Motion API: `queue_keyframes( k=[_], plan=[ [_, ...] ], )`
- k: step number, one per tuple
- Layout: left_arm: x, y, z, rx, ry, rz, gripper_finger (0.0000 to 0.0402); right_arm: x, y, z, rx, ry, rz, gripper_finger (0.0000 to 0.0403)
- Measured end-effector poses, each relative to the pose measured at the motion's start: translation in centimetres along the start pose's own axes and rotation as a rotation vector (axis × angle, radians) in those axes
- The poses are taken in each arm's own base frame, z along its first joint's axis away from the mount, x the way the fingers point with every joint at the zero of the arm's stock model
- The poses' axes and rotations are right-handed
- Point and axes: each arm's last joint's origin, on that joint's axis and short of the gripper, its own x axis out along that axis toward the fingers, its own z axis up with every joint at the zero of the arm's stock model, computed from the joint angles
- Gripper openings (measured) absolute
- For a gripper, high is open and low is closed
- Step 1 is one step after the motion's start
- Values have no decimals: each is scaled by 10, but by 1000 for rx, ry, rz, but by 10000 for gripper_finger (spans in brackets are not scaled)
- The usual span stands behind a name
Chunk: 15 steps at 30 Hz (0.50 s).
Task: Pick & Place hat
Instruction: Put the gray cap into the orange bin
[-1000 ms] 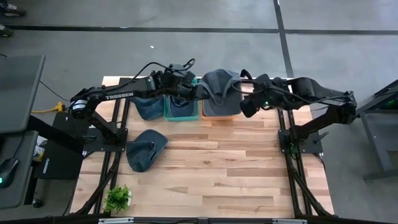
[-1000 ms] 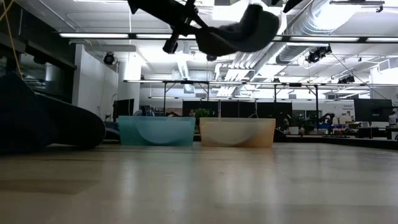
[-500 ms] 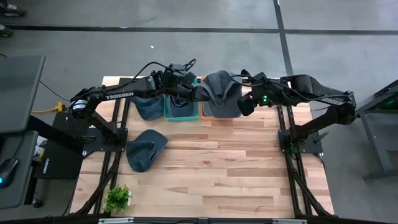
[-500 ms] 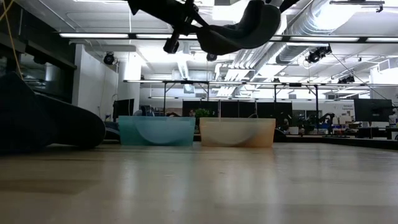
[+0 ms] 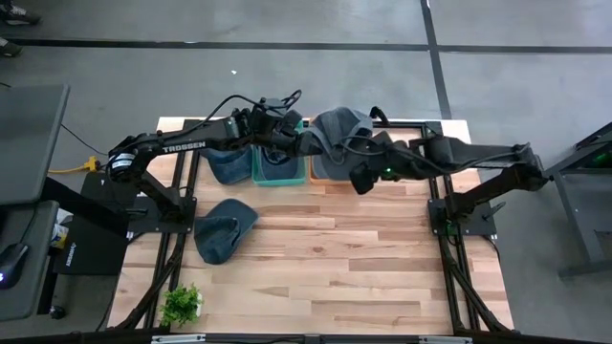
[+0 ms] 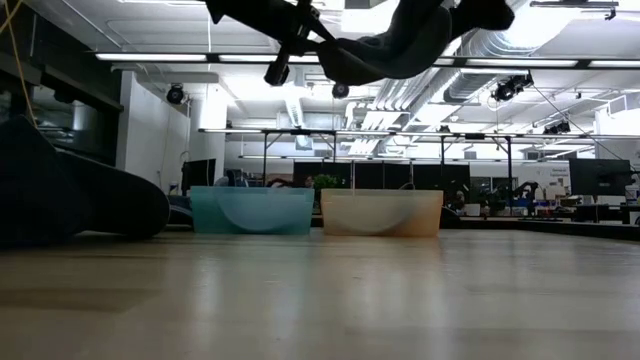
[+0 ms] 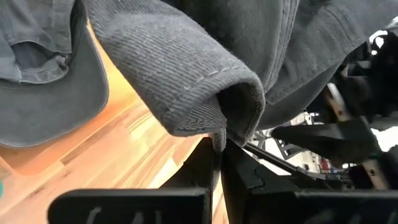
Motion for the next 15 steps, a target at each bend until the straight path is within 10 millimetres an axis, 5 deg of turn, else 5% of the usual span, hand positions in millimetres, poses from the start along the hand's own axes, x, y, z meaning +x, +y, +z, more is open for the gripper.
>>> queue_keyframes(
  k=[8, 15],
  plan=[
    [0, 0, -1, 15, 12, 1, 5, 5, -7, -7, -3, -25, -37, 189],
    [0, 0, -1, 29, 35, -22, 6, -12, -17, -3, 9, -70, -11, 94]
  ],
)
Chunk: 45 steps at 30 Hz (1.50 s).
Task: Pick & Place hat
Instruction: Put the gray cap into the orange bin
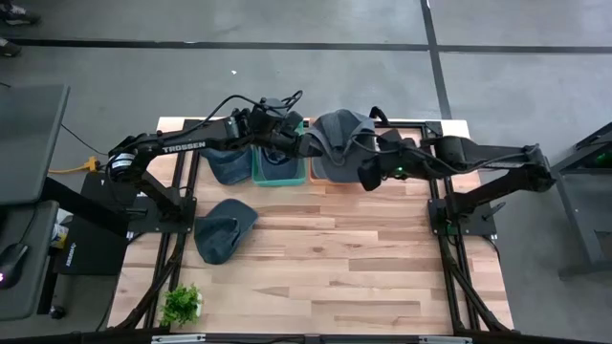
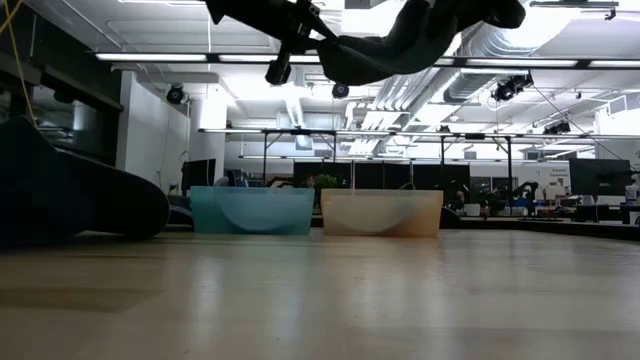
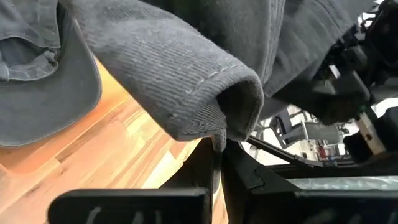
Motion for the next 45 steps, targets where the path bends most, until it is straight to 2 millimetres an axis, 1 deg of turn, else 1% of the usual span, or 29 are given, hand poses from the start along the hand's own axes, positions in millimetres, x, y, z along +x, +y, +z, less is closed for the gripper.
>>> queue_keyframes(
  k=[3, 4, 7, 12, 16, 18, 22, 29, 33, 35, 39, 41, 45],
  plan=[
    [0, 0, 0, 3, 5, -7, 12, -3, -2, 1, -26, -5, 6, 25],
    [0, 0, 0, 7, 6, -8, 13, -3, -2, 2, -37, -10, 7, 14],
    [0, 0, 0, 27, 16, -13, 15, -2, -2, 2, -46, 6, 17, 14],
    [0, -1, -1, 116, 35, -36, 17, 1, -3, 4, -53, -6, -4, 6],
    [0, -2, -1, 184, 55, -61, 19, 3, -8, 9, -47, -10, -26, 5],
    [0, -2, -2, 197, 67, -74, 28, 6, -11, 12, -43, -9, -33, 5],
    [1, -4, -4, 253, 78, -87, 67, 8, -14, 17, -32, -21, -37, 4],
    [1, -5, -5, 282, 52, -68, 178, 10, -16, 20, -22, -27, -41, 4],
    [1, -4, -4, 278, 24, -37, 230, 11, -26, 24, 16, -44, -106, 4],
    [1, -3, -3, 278, -5, -7, 244, 13, -32, 27, 34, -44, -136, 4],
    [-4, -4, 1, 283, -51, 22, 249, 19, -39, 32, 66, -33, -154, 4],
    [-8, -6, 3, 297, -69, 17, 250, 25, -43, 31, 78, -11, -158, 4],
    [-9, -6, 4, 339, -81, 23, 250, 39, -51, 26, 103, 21, -163, 4]
  ],
)
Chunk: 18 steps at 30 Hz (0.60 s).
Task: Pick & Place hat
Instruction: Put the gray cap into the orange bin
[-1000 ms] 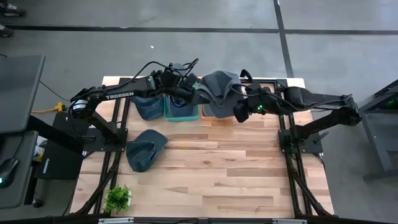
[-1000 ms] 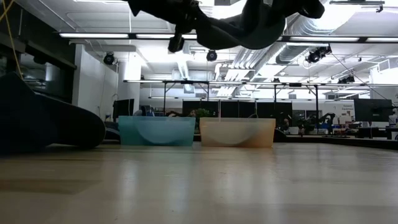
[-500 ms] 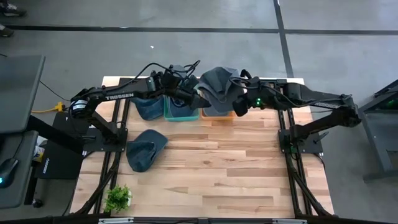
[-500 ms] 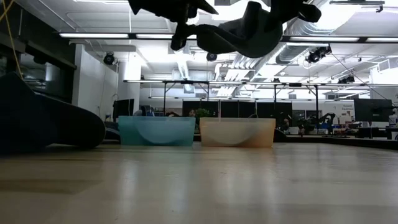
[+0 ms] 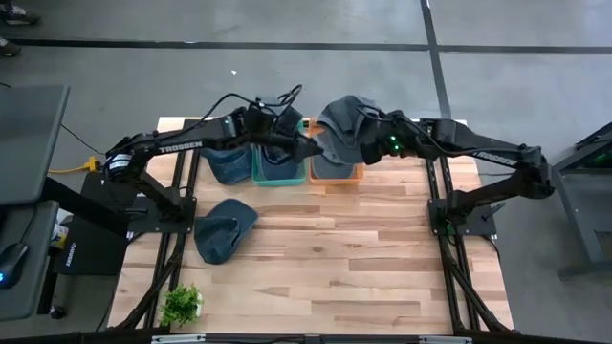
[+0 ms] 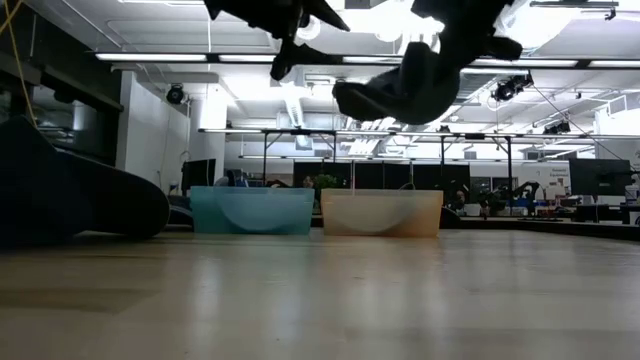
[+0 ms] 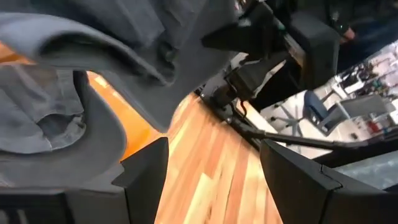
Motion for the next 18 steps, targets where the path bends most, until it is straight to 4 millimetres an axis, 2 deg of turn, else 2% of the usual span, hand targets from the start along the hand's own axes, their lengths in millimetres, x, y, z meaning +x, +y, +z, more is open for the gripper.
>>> queue_keyframes(
  k=[8, 15, 18],
  plan=[
    [-39, -21, 10, 154, -93, -26, 250, 23, -10, -16, 73, -8, 91, 4],
    [-100, -49, 7, 301, -150, -59, 250, 23, -24, -32, 187, -89, 228, 4],
    [-117, -57, 0, 363, -165, -89, 250, 27, -32, -42, 251, -120, 282, 4]
  ],
)
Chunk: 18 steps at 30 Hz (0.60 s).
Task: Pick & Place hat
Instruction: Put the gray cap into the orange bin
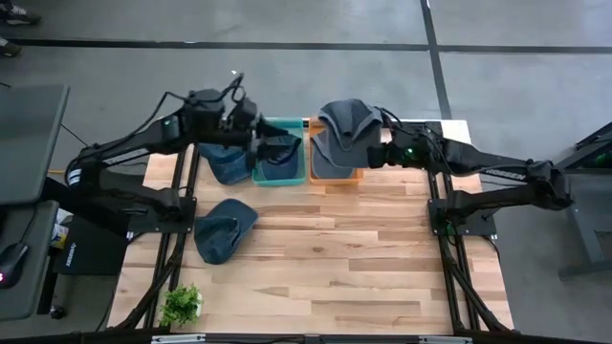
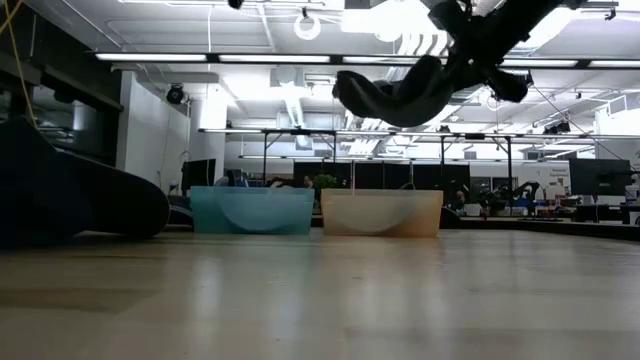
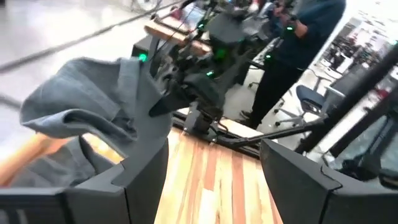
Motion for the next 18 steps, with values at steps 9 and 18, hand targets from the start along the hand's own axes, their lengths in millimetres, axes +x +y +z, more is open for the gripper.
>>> queue_keyframes(
  k=[9, 18],
  plan=[
    [-48, -19, -28, 37, -96, -113, 250, 25, -21, -21, 179, -42, 177, 4],
    [-64, -20, -63, -49, -249, -204, 250, 57, -37, -8, 305, -15, 199, 4]
  ],
)
